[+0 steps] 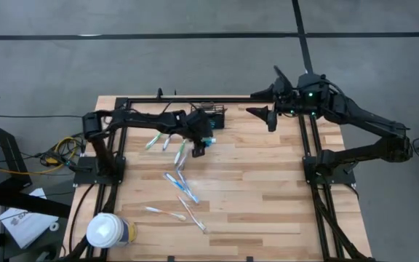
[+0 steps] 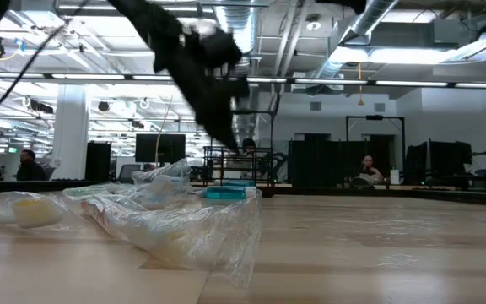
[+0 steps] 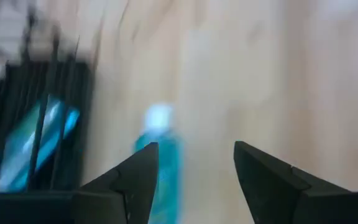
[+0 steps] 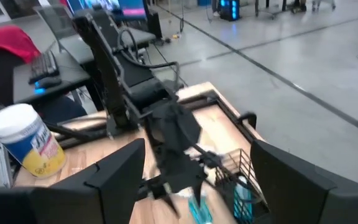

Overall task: Pick & Place toothbrushing station
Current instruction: Put the blue mouthwash into the black wire organizer

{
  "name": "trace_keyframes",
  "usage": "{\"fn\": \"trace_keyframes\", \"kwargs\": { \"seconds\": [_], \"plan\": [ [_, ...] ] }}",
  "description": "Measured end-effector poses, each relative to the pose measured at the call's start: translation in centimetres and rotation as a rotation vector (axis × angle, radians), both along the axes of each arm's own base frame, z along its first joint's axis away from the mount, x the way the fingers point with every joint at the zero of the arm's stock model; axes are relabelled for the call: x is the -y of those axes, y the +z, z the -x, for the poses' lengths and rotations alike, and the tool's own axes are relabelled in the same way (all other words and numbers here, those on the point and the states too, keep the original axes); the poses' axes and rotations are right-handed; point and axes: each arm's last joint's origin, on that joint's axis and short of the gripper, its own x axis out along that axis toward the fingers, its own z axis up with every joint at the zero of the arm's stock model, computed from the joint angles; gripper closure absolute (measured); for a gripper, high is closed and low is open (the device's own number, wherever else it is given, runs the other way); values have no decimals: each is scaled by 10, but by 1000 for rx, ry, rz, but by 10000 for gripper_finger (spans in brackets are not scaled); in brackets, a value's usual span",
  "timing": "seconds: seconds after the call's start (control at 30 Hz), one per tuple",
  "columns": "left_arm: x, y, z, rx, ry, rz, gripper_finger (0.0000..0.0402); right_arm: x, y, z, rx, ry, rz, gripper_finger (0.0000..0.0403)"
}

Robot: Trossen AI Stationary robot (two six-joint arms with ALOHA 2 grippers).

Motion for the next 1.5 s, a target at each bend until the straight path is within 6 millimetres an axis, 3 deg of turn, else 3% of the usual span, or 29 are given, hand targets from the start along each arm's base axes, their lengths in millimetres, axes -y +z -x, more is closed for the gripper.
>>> {"fn": "trace_keyframes", "kwargs": {
  "seconds": [0.13,0.27,0.33,0.43,0.5,0.73,1.03,1.5],
  "plan": [
    [11,65,6,222,28,19,222,-2,16,5,47,9,29,121],
    [27,130,28,451,82,63,232,-3,12,6,6,32,9,121],
    [31,157,45,541,123,100,231,-2,-5,1,-91,40,-22,121],
    [33,175,69,567,188,90,218,-2,-47,-15,-270,101,-94,121],
    [35,181,83,550,231,61,207,0,-80,-31,-339,146,-131,121],
    [41,193,120,493,328,-31,192,6,-160,-78,-343,233,-279,121],
    [42,184,124,388,324,-19,208,19,-204,-123,-288,242,-367,121],
    [32,180,129,322,300,-101,208,27,-258,-157,-445,211,-444,121]
  ]
}}
